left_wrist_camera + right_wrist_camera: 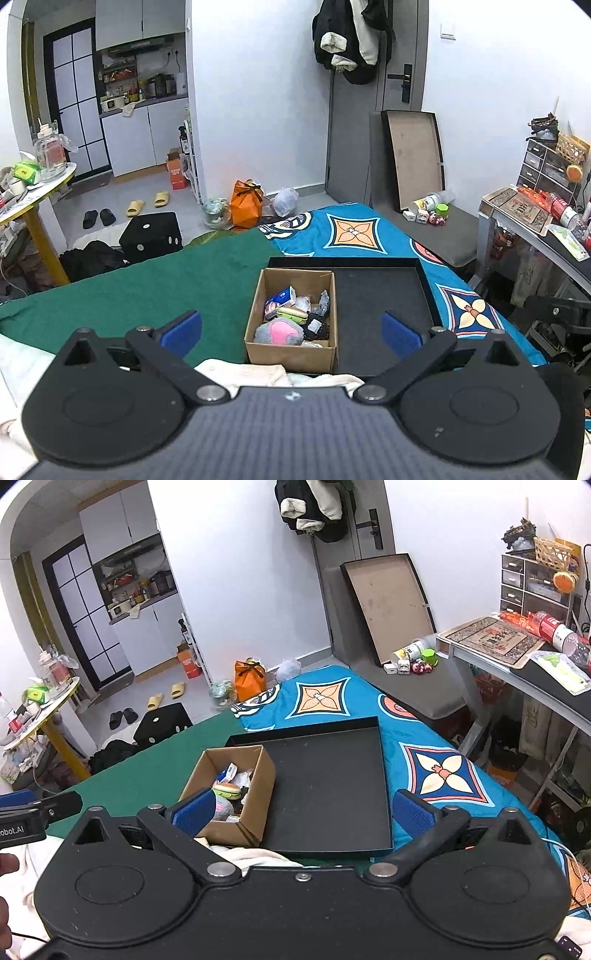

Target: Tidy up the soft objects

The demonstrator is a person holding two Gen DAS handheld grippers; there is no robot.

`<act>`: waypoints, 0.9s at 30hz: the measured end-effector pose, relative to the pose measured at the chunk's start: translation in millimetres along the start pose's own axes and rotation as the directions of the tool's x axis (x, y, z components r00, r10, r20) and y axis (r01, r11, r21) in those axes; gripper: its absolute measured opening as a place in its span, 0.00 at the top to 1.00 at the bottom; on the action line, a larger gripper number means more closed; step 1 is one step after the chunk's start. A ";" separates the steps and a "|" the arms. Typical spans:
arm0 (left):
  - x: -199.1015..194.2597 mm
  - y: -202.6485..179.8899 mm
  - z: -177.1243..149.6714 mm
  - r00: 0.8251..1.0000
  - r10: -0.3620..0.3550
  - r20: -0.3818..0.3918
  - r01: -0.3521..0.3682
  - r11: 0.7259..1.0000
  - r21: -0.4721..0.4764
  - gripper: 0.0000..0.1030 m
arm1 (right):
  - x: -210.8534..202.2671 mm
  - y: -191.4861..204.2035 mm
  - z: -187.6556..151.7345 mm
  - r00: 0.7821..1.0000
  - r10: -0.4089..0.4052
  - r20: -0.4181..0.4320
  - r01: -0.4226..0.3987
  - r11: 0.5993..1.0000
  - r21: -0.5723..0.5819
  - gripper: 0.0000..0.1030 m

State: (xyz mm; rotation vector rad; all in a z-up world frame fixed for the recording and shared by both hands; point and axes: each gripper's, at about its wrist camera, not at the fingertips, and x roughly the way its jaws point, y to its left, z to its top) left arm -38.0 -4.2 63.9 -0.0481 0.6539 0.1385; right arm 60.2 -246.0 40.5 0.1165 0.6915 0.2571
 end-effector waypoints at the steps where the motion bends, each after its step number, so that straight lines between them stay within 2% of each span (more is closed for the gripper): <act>1: -0.9 0.5 -0.6 1.000 0.001 0.000 -0.001 1.000 0.000 0.01 | -0.4 0.4 -0.2 1.000 0.001 0.000 -0.001 1.000 -0.004 0.00; 27: 8.5 13.7 -6.9 0.999 -0.004 -0.048 0.003 1.000 -0.019 0.01 | 6.0 11.2 -3.5 0.999 -0.003 -0.034 0.002 0.999 -0.035 0.00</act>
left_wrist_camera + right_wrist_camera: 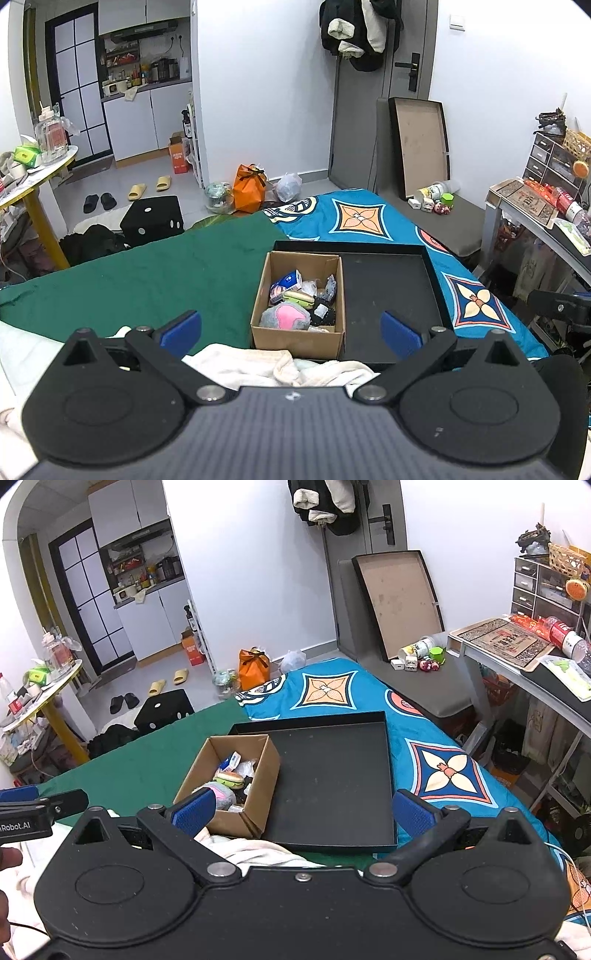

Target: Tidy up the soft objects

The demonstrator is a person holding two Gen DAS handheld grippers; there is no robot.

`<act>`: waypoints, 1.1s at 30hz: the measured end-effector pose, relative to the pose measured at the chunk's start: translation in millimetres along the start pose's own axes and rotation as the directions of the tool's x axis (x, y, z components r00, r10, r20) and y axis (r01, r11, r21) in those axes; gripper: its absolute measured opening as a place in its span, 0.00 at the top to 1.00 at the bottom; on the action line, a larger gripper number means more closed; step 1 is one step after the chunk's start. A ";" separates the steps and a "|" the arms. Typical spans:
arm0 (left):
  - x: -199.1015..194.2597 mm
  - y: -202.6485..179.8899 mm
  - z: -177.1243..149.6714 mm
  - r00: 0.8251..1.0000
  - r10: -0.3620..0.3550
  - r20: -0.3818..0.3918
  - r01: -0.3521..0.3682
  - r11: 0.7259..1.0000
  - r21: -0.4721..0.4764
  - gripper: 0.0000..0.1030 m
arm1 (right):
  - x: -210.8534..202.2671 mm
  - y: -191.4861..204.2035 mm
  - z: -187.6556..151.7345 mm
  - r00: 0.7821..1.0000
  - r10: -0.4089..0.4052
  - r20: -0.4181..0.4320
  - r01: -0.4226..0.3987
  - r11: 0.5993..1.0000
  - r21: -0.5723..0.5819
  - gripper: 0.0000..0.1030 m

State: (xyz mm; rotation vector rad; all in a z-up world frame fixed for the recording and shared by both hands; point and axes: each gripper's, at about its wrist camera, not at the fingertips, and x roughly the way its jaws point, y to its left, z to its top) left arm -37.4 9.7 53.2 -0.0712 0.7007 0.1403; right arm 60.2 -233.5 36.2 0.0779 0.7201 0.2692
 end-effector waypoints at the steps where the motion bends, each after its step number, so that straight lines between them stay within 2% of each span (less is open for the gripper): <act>1: 0.5 -0.5 0.4 1.000 0.000 0.000 0.000 1.000 0.000 0.01 | 0.3 0.1 -0.3 1.000 0.000 -0.001 0.000 1.000 0.001 0.00; 33: 4.7 2.5 -3.4 1.000 -0.001 -0.021 0.001 1.000 -0.015 0.01 | 0.7 -1.0 -2.5 1.000 -0.018 -0.002 0.018 1.000 0.003 0.00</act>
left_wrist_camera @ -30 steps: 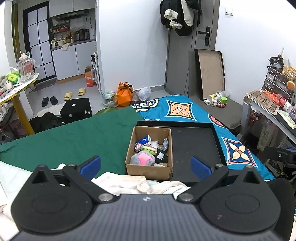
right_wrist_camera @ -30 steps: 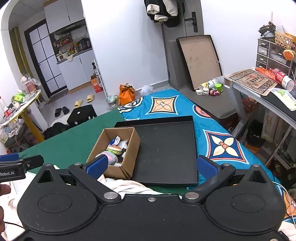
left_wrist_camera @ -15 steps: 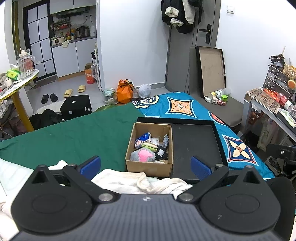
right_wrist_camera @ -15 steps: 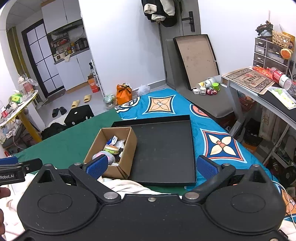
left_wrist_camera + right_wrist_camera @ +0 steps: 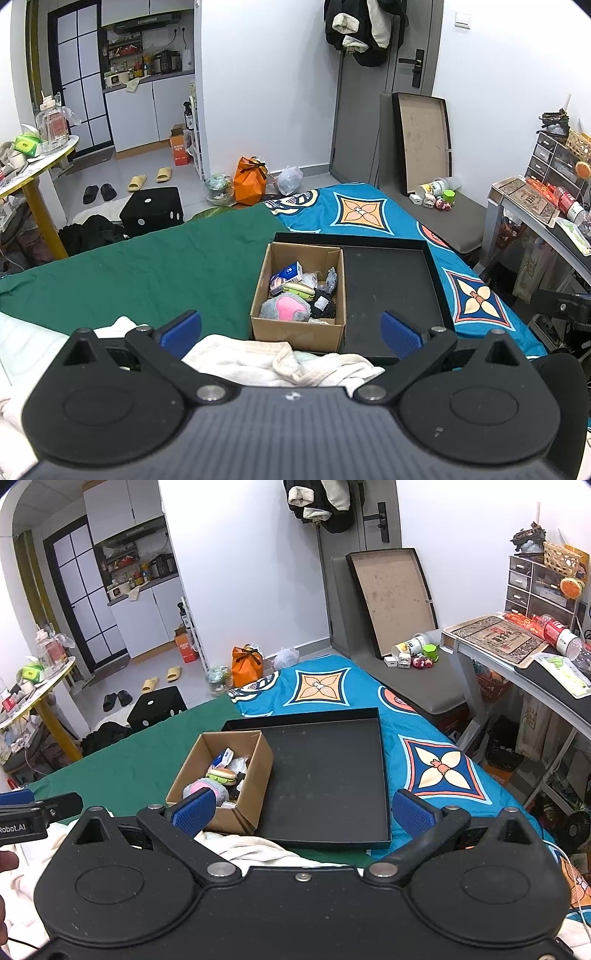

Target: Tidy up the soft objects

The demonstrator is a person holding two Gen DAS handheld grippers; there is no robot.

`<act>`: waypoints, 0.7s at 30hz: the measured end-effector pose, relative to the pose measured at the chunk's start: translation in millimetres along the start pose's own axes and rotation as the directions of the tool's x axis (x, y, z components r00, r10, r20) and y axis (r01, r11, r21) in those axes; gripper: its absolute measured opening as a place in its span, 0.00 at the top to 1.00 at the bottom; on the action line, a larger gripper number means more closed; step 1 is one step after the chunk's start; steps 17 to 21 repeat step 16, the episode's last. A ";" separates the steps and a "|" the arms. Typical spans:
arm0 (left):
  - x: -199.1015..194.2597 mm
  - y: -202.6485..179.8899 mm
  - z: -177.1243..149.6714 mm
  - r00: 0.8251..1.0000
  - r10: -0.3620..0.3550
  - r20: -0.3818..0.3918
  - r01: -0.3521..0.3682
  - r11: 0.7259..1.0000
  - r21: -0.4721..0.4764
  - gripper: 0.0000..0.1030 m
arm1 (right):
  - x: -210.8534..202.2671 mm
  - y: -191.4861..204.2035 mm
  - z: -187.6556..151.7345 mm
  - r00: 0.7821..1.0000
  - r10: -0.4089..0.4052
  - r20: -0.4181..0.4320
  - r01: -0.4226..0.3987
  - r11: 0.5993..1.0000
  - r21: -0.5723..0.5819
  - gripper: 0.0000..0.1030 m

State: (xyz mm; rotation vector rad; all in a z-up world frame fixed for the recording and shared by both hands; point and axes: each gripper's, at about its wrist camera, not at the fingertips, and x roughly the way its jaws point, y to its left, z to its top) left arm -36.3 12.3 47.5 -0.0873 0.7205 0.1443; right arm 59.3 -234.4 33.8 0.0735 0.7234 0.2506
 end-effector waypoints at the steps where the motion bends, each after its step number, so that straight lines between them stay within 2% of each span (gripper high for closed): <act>1: 0.0 0.0 -0.1 1.000 0.000 0.000 0.000 1.000 -0.001 0.01 | 0.6 -1.0 -0.4 1.000 0.001 0.000 -0.001 1.000 0.000 0.00; 21: 6.6 -3.3 -3.5 1.000 -0.001 0.001 0.001 1.000 0.006 0.01 | 17.9 -2.9 -5.0 0.999 -0.004 -0.037 0.004 1.000 0.004 0.00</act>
